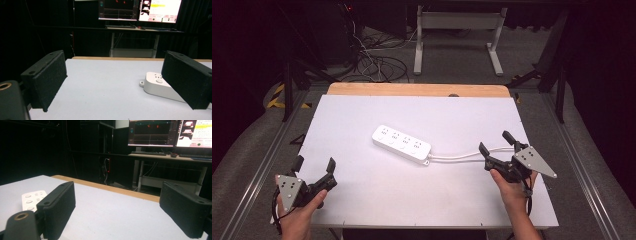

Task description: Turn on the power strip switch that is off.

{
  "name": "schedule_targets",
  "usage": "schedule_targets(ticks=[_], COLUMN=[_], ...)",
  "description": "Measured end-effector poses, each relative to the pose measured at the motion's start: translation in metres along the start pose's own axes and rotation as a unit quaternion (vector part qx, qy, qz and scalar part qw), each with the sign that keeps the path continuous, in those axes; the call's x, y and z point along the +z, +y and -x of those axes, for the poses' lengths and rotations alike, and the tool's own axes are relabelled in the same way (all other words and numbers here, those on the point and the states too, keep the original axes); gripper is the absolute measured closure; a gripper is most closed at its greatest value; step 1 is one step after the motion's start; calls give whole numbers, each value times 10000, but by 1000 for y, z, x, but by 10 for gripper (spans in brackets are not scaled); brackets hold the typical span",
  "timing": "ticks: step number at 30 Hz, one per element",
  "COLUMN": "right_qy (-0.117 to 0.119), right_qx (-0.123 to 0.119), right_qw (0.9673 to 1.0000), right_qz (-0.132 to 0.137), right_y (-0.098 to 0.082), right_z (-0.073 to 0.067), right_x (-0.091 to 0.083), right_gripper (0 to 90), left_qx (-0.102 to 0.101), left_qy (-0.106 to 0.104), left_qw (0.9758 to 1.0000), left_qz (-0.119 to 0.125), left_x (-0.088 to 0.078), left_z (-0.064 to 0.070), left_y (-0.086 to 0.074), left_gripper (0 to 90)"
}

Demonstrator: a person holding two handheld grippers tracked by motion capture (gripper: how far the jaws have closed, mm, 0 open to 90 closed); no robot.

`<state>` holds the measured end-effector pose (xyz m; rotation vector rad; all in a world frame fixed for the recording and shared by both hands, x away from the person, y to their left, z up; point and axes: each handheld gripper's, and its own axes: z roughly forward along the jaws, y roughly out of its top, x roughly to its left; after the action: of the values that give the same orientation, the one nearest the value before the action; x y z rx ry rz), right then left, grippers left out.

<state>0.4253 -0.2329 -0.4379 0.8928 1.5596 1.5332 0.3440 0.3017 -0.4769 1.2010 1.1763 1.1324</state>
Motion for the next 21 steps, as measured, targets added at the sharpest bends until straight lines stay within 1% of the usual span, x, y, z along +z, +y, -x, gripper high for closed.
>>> schedule_targets(ticks=[3,4,7,8,12,15,17,18,20,21], right_qy=[5,3,-31,-38,-64,-103,-171,-171,-273,-247], right_qx=[-2,5,-19,-7,14,66,156,156,181,219], right_qw=[10000,10000,10000,10000,10000,9999,9997,9997,9995,9994], right_qz=[-2,6,53,51,29,58,61,61,49,44], right_y=[0,-1,-1,-1,-2,-2,-2,-2,-2,-2], right_z=[0,0,1,1,2,4,6,6,7,8], right_x=[0,0,0,0,-1,-4,-5,-5,-5,-5], right_gripper=[139,137,125,123,116,104,60,60,39,38], left_qx=[-21,13,-1,25,-2,4,13,3,-19,-43], left_qy=[5,7,-9,-8,0,-26,-53,-53,-38,-34], left_qw=[10000,10000,10000,10000,10000,10000,10000,10000,10000,10000], left_qz=[14,5,-9,-2,6,-1,-2,-1,4,9], left_x=[0,0,0,0,2,4,4,4,4,4], left_z=[0,-1,0,0,0,2,2,2,1,0], left_y=[0,0,0,0,0,0,0,0,0,0], left_gripper=[67,67,67,67,67,67,67,67,67,67])
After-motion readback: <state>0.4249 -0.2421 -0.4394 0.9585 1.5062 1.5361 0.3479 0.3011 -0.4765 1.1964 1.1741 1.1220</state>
